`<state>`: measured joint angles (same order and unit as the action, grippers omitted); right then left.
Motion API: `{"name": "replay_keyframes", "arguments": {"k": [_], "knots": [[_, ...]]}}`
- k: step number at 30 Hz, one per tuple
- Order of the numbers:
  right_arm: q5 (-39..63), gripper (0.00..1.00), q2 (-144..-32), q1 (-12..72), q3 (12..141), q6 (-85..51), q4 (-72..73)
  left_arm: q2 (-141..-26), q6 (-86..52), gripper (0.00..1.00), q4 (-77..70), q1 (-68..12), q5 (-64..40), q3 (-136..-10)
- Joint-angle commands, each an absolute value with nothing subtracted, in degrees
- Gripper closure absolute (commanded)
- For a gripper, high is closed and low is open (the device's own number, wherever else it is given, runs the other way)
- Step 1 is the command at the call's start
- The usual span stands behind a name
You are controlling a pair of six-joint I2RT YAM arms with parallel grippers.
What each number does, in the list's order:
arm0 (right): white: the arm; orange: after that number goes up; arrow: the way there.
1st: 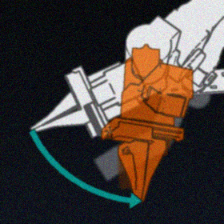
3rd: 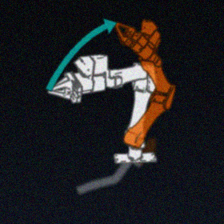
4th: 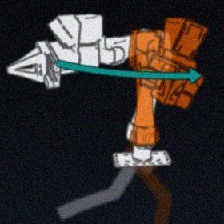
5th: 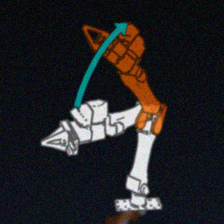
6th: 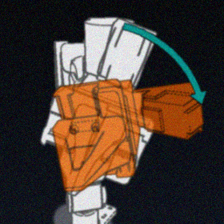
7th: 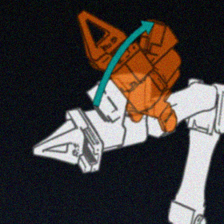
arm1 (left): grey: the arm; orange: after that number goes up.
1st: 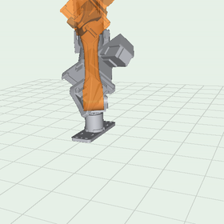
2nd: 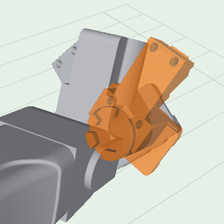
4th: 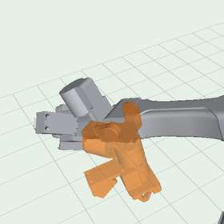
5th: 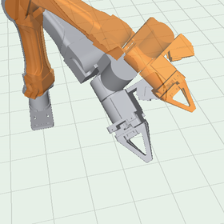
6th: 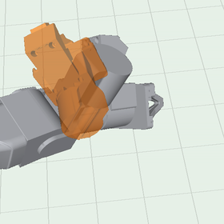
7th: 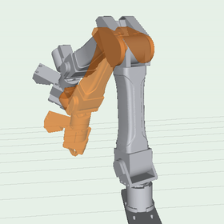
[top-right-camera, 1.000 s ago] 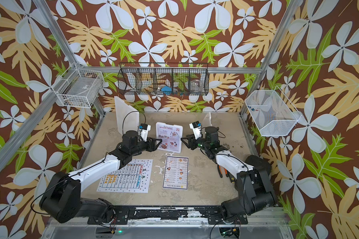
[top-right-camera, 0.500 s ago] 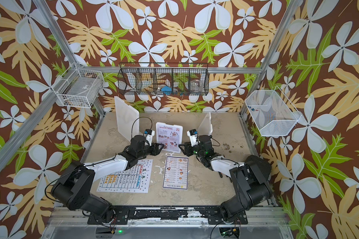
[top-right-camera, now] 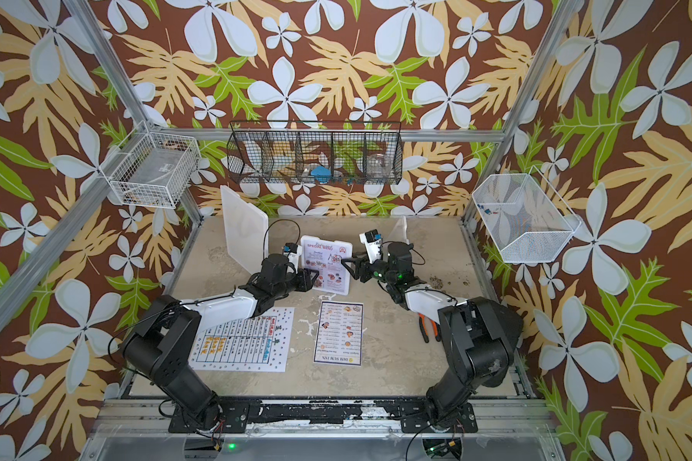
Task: Insert the menus into the narrow rack
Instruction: Move the narrow rack to the center of the board.
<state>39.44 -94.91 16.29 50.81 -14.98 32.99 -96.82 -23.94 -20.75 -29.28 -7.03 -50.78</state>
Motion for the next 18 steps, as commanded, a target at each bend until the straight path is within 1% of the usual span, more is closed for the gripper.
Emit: {"name": "replay_keyframes", "arguments": {"k": [1,4,9,11,15,18], "knots": [[43.6,0.41,-95.9,15.2,54.6,-11.2,29.1,-98.2,-23.2,0.51,-19.8,-28.8,-6.0,-52.7],[46.0,0.41,-97.3,14.0,58.1,-9.6,25.3,-99.6,-23.1,0.52,-19.3,-28.3,-6.1,-54.2],[50.0,0.50,-100.3,13.7,64.0,-5.3,17.3,-102.3,-22.7,0.52,-18.4,-27.4,-7.7,-57.3],[50.4,0.54,-100.8,13.7,65.3,-4.3,15.4,-103.6,-22.3,0.52,-17.8,-27.2,-8.1,-58.8],[50.4,0.57,-100.9,13.7,66.1,-4.2,14.1,-105.8,-21.8,0.52,-16.7,-27.2,-9.4,-61.8],[48.8,0.62,-100.6,13.7,66.0,-4.9,13.6,-107.4,-21.6,0.52,-16.0,-27.2,-10.4,-63.7]]}}
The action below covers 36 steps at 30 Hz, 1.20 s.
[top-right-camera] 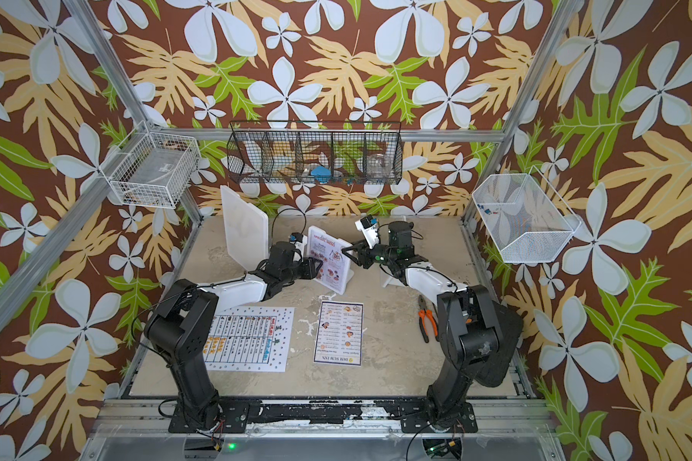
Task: Insert the menus into the narrow rack
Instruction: Move the narrow rack to the center of the board.
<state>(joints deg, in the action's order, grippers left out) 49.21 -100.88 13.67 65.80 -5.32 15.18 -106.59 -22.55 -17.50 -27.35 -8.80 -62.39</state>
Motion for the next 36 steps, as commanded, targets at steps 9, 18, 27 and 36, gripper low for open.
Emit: {"name": "replay_keyframes", "arguments": {"k": [9,18,27,36], "knots": [[36.9,0.81,-97.0,14.0,62.3,-12.3,17.7,-113.1,-21.0,0.52,-13.0,-27.2,-14.7,-72.3],[25.8,0.88,-95.6,14.1,61.9,-16.2,18.8,-110.5,-20.1,0.49,-11.6,-27.2,-13.3,-71.7],[15.1,0.95,-96.3,14.0,64.6,-13.5,18.3,-104.1,-20.2,0.49,-11.9,-27.2,-11.5,-67.1],[10.7,0.96,-102.8,11.8,71.4,-13.4,18.3,-95.8,-21.9,0.49,-13.0,-27.7,-11.3,-60.7]]}}
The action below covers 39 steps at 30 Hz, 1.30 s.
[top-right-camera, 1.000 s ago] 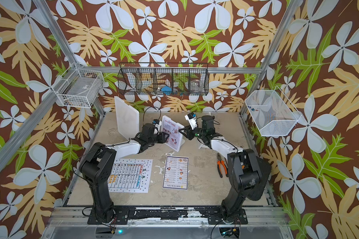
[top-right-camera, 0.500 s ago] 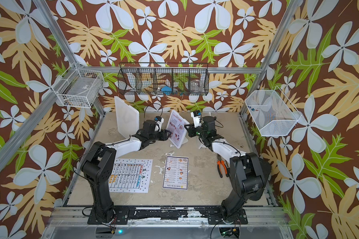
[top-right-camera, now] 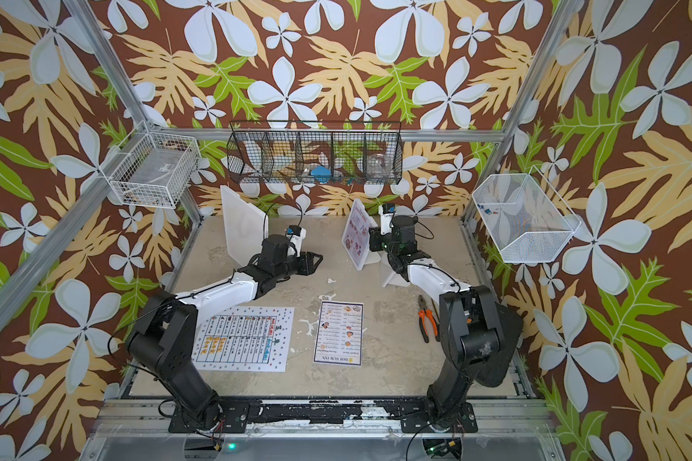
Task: Insert the menus into the narrow rack
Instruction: Move the narrow rack to the center of the board.
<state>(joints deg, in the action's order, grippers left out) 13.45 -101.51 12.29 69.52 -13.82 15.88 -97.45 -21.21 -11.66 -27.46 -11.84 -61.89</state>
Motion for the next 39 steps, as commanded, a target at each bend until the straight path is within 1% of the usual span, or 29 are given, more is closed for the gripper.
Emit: {"name": "replay_keyframes", "arguments": {"k": [1,5,8,14,19,25,30,33,36,39], "knots": [[10.5,0.96,-103.5,11.5,72.2,-13.4,18.2,-95.0,-22.0,0.49,-13.2,-27.8,-11.3,-60.0],[10.8,0.95,-106.4,10.7,75.3,-13.2,17.8,-92.5,-22.0,0.49,-13.3,-28.2,-10.8,-57.6],[11.3,0.91,-107.7,10.5,76.7,-13.0,17.2,-91.3,-22.1,0.49,-13.4,-28.3,-10.8,-56.3],[14.3,0.67,-107.1,10.5,77.4,-13.0,17.3,-89.0,-22.3,0.46,-14.0,-28.4,-10.6,-54.0],[14.9,0.53,-103.8,10.5,78.4,-12.6,15.4,-86.5,-22.4,0.46,-14.7,-28.5,-10.7,-52.3],[14.0,0.37,-95.4,10.5,74.3,-13.0,12.3,-83.9,-22.6,0.44,-15.7,-30.4,-8.9,-50.7],[10.6,0.20,-86.6,10.5,68.9,-12.5,7.8,-83.1,-22.5,0.42,-17.6,-32.5,-7.6,-49.4],[7.0,0.12,-81.4,10.5,65.9,-13.3,4.8,-83.5,-22.4,0.41,-18.8,-34.1,-7.3,-49.4],[3.8,0.09,-77.5,10.4,63.9,-13.8,0.9,-84.1,-22.4,0.40,-20.5,-35.9,-7.3,-49.5],[3.2,0.12,-74.2,9.4,61.6,-16.2,-2.2,-85.3,-22.5,0.39,-21.5,-38.0,-7.3,-50.4]]}}
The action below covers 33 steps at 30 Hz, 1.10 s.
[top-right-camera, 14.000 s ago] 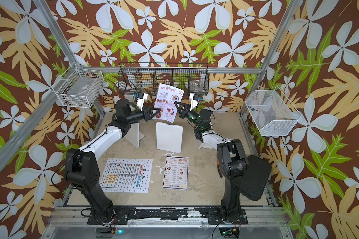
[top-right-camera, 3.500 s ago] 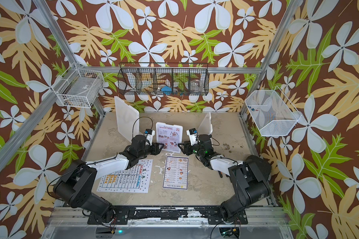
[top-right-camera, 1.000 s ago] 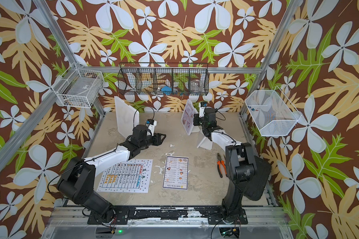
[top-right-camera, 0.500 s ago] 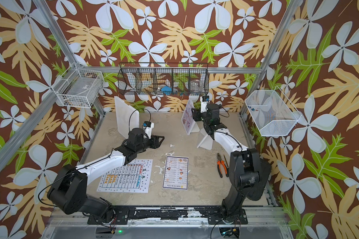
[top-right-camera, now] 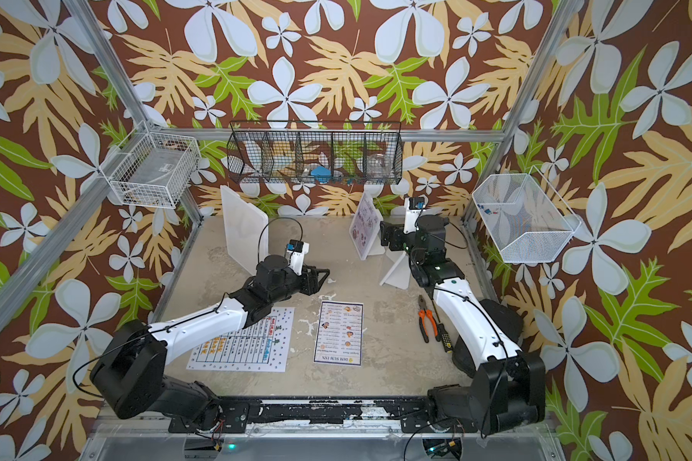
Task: Insert the menus into the narrow rack
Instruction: Move the narrow rack to the center of the board.
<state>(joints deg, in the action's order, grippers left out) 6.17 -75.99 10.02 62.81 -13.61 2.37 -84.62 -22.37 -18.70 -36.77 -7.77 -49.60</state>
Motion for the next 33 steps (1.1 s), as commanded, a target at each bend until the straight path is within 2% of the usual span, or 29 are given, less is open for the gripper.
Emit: {"name": "replay_keyframes", "arguments": {"k": [1,7,13,25,33], "knots": [[3.2,0.13,-73.3,8.9,60.8,-17.2,-2.9,-85.7,-22.4,0.39,-21.7,-38.6,-7.3,-50.7],[7.6,0.16,-71.4,4.9,57.1,-22.5,-5.1,-89.6,-22.2,0.39,-23.7,-43.5,-6.4,-53.7],[8.6,0.16,-74.5,3.9,59.8,-24.0,-7.1,-93.4,-21.9,0.39,-23.7,-46.9,-6.2,-57.1],[10.0,0.30,-81.7,3.9,63.9,-24.3,-10.8,-94.5,-21.7,0.39,-23.8,-47.9,-6.3,-57.7],[9.9,0.45,-83.2,4.4,64.6,-24.0,-12.3,-94.4,-21.9,0.39,-24.2,-47.9,-6.2,-57.2]]}}
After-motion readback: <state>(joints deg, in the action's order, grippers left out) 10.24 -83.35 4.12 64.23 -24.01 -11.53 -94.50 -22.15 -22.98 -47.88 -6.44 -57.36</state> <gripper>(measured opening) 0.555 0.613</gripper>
